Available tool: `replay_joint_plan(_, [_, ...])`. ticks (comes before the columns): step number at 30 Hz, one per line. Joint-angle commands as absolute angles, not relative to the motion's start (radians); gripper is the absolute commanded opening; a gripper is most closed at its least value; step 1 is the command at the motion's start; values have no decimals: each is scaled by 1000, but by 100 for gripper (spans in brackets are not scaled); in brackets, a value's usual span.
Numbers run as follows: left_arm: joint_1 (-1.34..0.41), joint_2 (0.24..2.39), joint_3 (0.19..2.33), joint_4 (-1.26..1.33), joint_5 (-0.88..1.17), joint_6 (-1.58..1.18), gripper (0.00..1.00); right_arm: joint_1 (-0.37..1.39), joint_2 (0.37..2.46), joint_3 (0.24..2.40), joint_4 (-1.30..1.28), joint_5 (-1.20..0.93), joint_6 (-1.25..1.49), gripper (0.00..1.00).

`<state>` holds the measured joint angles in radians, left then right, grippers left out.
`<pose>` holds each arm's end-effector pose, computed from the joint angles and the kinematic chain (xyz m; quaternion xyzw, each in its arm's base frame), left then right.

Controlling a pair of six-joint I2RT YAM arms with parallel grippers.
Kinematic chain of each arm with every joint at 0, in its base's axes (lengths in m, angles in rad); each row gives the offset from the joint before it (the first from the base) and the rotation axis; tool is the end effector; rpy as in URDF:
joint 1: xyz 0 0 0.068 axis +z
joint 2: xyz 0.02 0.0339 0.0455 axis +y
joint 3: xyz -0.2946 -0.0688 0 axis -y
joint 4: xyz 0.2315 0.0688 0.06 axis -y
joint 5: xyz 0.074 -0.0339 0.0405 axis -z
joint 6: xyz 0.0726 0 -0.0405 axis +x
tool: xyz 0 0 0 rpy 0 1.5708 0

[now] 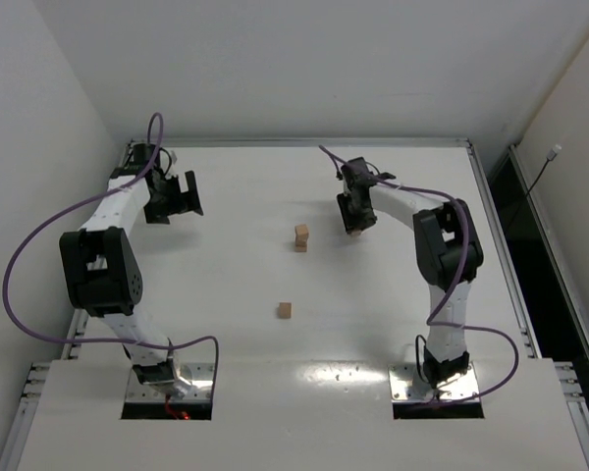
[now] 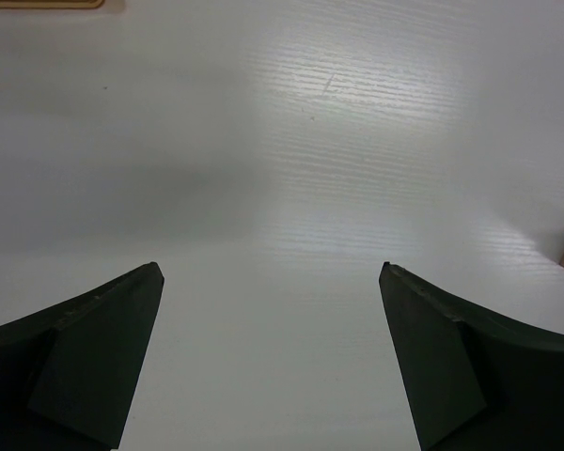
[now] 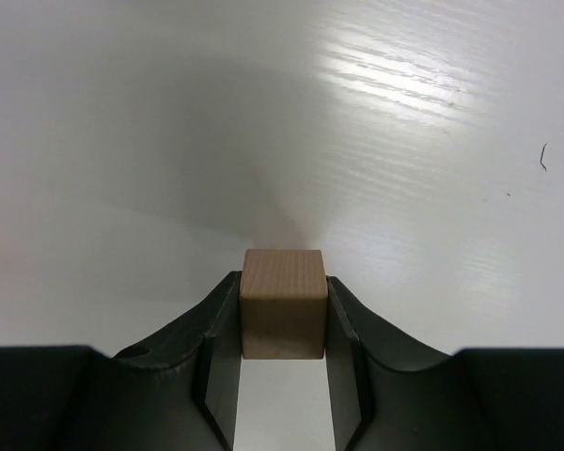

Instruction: Build the wood block tower

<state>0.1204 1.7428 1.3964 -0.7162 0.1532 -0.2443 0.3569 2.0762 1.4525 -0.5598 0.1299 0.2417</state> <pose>0.3780 0.0346 0.2543 -0.1561 0.9525 -0.0894 0.2456 0.4162 0.1452 0.1496 -0.0439 0.9783 -0.0042 0.2023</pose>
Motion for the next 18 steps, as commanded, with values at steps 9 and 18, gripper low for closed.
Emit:
replay_joint_plan(9, [135, 1712, 1384, -701, 202, -215, 100, 353, 2030, 1947, -1045, -344, -239, 0])
replay_joint_plan(18, [135, 1703, 1384, -692, 203, -215, 100, 406, 2094, 2137, -1146, -396, -449, 0])
